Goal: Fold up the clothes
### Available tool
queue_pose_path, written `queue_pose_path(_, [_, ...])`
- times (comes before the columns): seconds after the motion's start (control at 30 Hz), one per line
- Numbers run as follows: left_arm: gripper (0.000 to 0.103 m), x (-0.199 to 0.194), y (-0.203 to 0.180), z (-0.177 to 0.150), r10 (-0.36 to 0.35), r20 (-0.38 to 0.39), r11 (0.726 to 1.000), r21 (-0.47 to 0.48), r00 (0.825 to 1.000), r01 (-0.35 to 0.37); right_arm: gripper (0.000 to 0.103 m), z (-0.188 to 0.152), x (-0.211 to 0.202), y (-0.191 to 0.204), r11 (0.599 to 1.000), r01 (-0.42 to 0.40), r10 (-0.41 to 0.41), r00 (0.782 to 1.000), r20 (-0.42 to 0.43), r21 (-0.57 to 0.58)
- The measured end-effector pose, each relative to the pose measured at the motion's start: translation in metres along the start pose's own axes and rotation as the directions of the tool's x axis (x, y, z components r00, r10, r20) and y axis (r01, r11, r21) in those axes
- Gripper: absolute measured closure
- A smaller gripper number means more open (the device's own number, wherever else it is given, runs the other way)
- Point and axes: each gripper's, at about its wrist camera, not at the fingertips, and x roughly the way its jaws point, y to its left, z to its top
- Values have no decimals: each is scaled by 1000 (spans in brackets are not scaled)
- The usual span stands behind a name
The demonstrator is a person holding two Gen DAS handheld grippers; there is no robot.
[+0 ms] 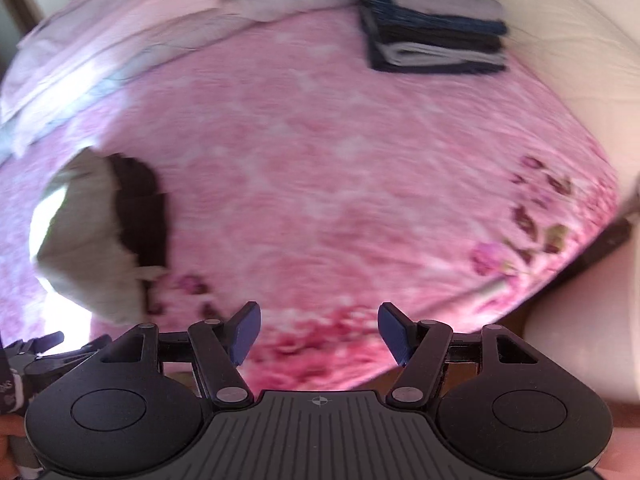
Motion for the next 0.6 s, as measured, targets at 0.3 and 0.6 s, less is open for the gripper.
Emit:
queue_pose_path(0.3, [37,78,-62,2,179,69,961,200,981,-190,41,-3,19,-32,999,46,-45,996,-72,9])
queue_pose_path(0.6, [92,19,42,0,243,92,970,-14,966,-243,41,27,39,23,987,-101,97,995,-39,-127])
